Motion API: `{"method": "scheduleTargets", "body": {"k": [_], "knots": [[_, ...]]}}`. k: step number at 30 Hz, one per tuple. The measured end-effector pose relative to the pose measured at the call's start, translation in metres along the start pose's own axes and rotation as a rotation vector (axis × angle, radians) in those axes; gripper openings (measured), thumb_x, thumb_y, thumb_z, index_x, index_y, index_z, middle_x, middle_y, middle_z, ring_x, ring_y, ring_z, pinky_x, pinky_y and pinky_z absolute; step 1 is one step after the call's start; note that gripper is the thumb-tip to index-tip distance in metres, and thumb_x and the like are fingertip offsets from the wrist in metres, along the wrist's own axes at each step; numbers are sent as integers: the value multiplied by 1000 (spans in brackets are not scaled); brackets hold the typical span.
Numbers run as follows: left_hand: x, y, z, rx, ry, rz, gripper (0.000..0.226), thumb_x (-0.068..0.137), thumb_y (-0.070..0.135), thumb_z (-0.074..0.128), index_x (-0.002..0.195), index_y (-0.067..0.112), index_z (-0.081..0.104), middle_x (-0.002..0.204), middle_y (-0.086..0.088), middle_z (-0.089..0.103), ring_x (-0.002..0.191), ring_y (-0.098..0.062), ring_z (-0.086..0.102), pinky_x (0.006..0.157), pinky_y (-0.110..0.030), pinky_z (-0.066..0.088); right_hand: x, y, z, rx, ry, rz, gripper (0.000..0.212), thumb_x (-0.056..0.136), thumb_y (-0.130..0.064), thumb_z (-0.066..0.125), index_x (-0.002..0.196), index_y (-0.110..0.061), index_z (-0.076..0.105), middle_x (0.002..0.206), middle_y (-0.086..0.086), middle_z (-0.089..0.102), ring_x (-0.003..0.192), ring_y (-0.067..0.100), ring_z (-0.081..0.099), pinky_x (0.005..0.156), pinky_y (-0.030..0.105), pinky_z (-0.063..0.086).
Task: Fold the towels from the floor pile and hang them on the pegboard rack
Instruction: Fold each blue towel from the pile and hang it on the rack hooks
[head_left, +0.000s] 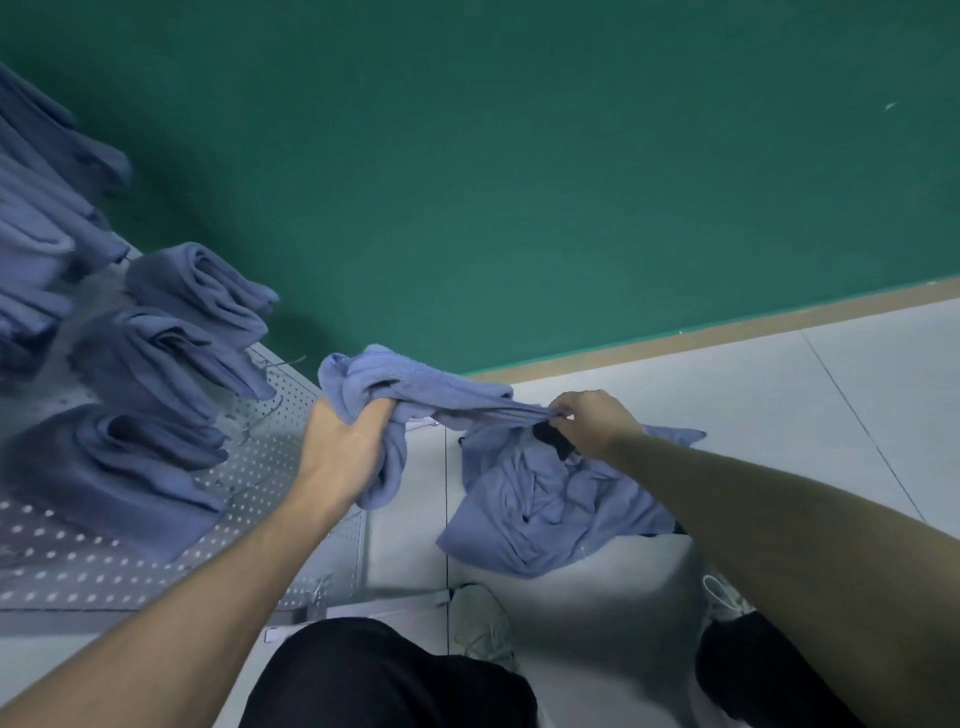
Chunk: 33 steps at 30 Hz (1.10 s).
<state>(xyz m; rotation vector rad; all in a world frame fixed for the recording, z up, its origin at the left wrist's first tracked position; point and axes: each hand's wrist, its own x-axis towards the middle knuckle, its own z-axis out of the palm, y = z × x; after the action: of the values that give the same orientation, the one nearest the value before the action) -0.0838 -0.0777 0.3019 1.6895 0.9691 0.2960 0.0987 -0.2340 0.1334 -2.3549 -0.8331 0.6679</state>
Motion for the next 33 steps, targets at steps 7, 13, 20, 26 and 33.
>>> {"method": "scheduleTargets", "body": {"k": [7, 13, 20, 26, 33], "knots": [[6, -8, -9, 100, 22, 108, 36, 98, 20, 53, 63, 18, 45, 41, 3, 44, 35, -12, 42, 41, -16, 33, 3, 40, -4, 107, -56, 323, 17, 91, -12, 59, 97, -15, 75, 100, 7, 74, 86, 25, 66, 77, 28, 54], [11, -11, -3, 340, -9, 131, 23, 89, 26, 56, 72, 12, 53, 46, 2, 55, 43, -15, 53, 44, -25, 40, -2, 11, -16, 594, -40, 307, 40, 95, -2, 56, 132, -16, 57, 108, 10, 66, 87, 22, 61, 78, 34, 53], [0, 9, 16, 531, -64, 191, 18, 81, 40, 71, 90, 26, 62, 78, 8, 71, 78, -13, 68, 71, -34, 56, -45, -85, -67, 834, 20, -31, 13, 101, -21, 56, 110, -19, 64, 97, 0, 70, 81, 11, 64, 72, 23, 51], [-32, 55, 27, 341, -147, 249, 43, 76, 41, 83, 92, 20, 49, 84, 8, 57, 70, -7, 52, 62, -26, 41, -88, -128, -110, 635, 122, -201, 23, 101, -34, 56, 108, -17, 71, 109, -10, 71, 102, 2, 62, 94, 18, 45], [-68, 95, 36, 60, -255, 222, 36, 99, 47, 45, 119, 20, 57, 110, 13, 64, 106, -5, 60, 91, -27, 45, -134, -150, -166, 776, 93, -281, 14, 102, -31, 55, 113, -32, 63, 98, -11, 70, 91, 7, 66, 92, 35, 52]]}}
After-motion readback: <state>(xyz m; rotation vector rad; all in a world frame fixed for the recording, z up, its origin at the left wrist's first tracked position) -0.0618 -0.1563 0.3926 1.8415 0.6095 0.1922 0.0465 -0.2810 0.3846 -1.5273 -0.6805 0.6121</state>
